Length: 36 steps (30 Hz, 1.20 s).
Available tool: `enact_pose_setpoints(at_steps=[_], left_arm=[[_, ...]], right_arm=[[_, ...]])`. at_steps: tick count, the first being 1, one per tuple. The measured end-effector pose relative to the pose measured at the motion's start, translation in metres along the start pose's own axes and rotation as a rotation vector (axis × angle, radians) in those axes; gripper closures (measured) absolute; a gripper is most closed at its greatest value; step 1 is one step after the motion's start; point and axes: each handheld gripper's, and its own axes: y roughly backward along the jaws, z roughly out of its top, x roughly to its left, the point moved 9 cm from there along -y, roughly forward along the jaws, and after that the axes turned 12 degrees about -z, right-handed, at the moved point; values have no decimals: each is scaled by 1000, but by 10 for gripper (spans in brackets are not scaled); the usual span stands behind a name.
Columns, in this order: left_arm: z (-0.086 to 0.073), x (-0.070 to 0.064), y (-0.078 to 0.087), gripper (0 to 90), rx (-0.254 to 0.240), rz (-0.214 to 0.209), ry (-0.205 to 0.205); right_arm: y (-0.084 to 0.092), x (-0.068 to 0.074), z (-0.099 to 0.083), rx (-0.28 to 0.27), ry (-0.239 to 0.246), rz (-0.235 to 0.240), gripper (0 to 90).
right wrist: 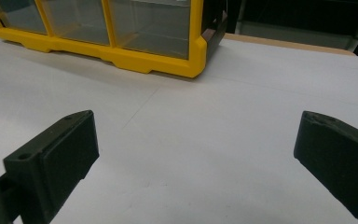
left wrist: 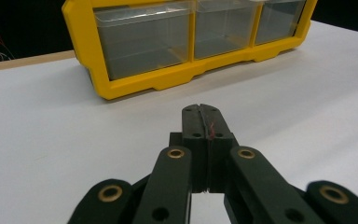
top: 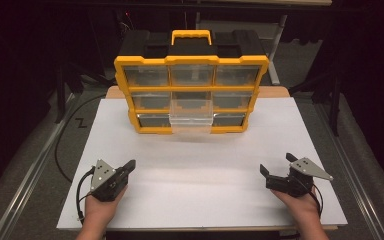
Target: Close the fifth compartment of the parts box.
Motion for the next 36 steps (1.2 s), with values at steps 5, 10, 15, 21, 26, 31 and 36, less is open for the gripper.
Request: enact_pose_setpoints(at_steps=[5, 10, 15, 21, 26, 31, 36], left_arm=[[1, 1, 1, 895, -10, -6, 12], [1, 2, 0, 896, -12, -4, 15], [2, -1, 0, 896, -27, -21, 28], [3, -5, -5, 896, -34, -40, 36], [2, -13, -15, 897, -32, -60, 30], [4, -21, -24, 897, -31, -82, 12], [7, -35, -34, 897, -34, -114, -20]], right_arm=[[0, 0, 0, 0, 2, -1, 11], [0, -1, 0, 1, 2, -1, 11], [0, -1, 0, -1, 3, -4, 11], [-1, 0, 0, 0, 0, -4, 11], [-3, 0, 0, 1, 1, -3, 11], [-4, 0, -1, 4, 1, -4, 11], [-5, 1, -1, 6, 3, -2, 11]])
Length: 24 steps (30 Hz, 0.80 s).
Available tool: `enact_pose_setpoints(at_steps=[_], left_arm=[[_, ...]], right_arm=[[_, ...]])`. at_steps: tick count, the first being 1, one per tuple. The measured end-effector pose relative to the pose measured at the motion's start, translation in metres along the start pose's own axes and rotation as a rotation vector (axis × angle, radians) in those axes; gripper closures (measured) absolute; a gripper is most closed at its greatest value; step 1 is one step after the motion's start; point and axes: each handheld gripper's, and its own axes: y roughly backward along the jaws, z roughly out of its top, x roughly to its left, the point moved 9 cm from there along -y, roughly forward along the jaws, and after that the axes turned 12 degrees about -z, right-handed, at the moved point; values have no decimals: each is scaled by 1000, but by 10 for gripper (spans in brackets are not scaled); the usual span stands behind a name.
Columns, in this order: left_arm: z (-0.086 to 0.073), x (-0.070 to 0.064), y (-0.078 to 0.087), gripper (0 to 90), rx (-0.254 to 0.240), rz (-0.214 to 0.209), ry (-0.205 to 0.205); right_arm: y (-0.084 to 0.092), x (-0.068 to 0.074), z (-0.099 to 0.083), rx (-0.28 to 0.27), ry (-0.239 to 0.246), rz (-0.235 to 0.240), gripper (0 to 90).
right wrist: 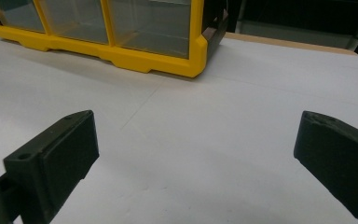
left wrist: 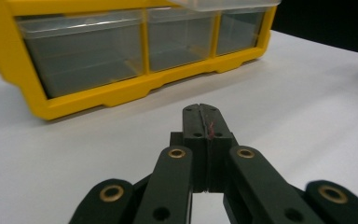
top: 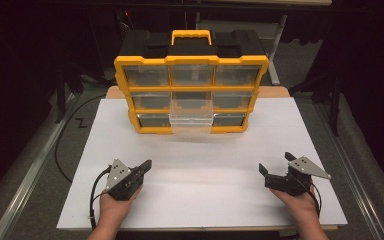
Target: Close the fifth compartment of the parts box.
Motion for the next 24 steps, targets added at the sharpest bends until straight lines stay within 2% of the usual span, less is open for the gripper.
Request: enact_pose_setpoints(at_steps=[2, 4, 8, 18, 24], left_arm=[[2, -2, -4, 898, -6, -5, -4], [3, -5, -10, 898, 4, -33, 13], [9, -11, -20, 897, 5, -49, 10], [30, -13, -34, 897, -25, -47, 31], [37, -16, -41, 898, -25, -51, 14]], right_arm=[[0, 0, 0, 1, 0, 2, 11], [0, 0, -1, 2, 2, 2, 11], [1, -1, 0, -2, -4, 4, 11], [2, 0, 1, -8, -2, 6, 11], [1, -1, 1, -7, -2, 6, 11]])
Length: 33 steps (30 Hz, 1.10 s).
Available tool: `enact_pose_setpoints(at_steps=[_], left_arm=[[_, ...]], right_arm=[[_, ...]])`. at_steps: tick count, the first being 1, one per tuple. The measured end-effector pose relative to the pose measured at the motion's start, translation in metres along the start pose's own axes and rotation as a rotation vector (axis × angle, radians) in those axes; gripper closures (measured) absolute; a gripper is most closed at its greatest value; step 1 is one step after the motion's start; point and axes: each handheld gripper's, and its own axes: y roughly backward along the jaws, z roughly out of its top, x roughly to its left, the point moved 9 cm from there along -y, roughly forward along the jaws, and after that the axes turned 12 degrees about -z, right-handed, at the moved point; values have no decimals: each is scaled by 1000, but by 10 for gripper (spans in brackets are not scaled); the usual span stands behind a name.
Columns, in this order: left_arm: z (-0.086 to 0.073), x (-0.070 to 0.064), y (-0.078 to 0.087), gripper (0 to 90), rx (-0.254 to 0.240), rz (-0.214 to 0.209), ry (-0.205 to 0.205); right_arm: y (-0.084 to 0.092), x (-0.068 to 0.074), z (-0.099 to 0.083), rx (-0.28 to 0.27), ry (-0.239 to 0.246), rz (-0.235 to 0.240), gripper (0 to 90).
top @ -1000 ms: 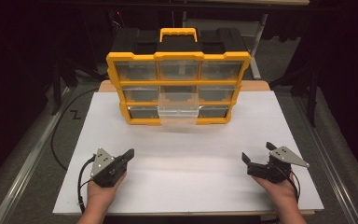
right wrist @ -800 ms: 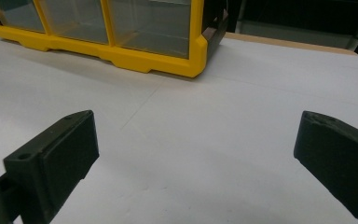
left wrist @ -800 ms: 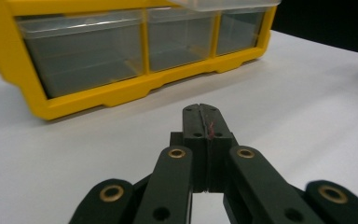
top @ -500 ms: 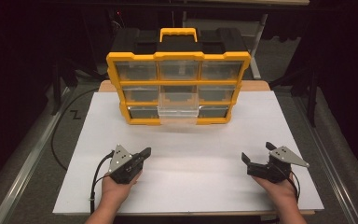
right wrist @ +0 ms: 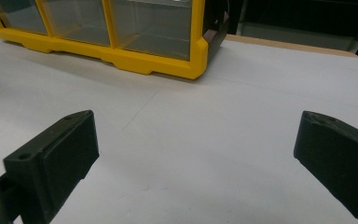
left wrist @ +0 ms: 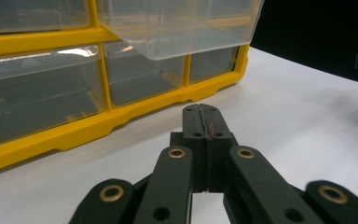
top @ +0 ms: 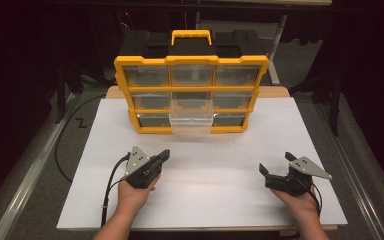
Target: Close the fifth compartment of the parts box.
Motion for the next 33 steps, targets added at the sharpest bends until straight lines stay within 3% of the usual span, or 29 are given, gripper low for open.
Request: enact_pose_setpoints(at_steps=[18, 33], left_arm=[[24, -15, -31, 898, -28, -39, -7], [51, -9, -46, 897, -68, -10, -16]], right_arm=[[0, 0, 1, -3, 1, 1, 11], [0, 0, 1, -3, 1, 2, 11]])
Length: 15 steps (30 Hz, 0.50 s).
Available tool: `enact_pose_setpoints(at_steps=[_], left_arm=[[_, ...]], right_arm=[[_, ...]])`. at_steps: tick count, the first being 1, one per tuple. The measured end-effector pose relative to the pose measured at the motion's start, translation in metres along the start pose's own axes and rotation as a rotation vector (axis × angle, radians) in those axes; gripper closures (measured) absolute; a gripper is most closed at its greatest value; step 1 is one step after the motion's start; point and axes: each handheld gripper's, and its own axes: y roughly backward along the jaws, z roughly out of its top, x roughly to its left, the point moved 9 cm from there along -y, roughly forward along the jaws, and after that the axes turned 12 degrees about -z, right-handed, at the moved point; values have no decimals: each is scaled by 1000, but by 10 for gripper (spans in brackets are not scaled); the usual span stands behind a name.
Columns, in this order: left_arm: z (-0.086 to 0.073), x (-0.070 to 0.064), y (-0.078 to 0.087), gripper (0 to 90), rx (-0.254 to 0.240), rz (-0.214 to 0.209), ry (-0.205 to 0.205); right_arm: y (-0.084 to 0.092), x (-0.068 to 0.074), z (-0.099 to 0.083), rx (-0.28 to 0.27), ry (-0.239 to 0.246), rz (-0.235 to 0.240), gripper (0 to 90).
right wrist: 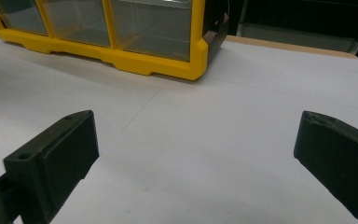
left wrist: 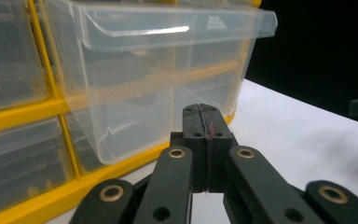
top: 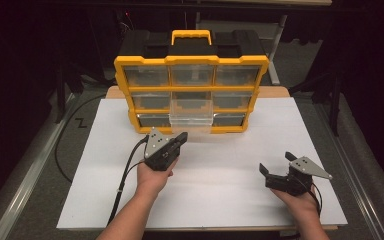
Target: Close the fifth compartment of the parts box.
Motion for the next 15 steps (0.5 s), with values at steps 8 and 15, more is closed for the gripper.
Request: enact_pose_setpoints(at_steps=[8, 15], left_arm=[[11, 1, -7, 897, -7, 12, -2], [16, 2, -12, 897, 5, 17, -7]], right_arm=[[0, 0, 0, -4, 0, 0, 11], [0, 0, 0, -3, 0, 0, 11]])
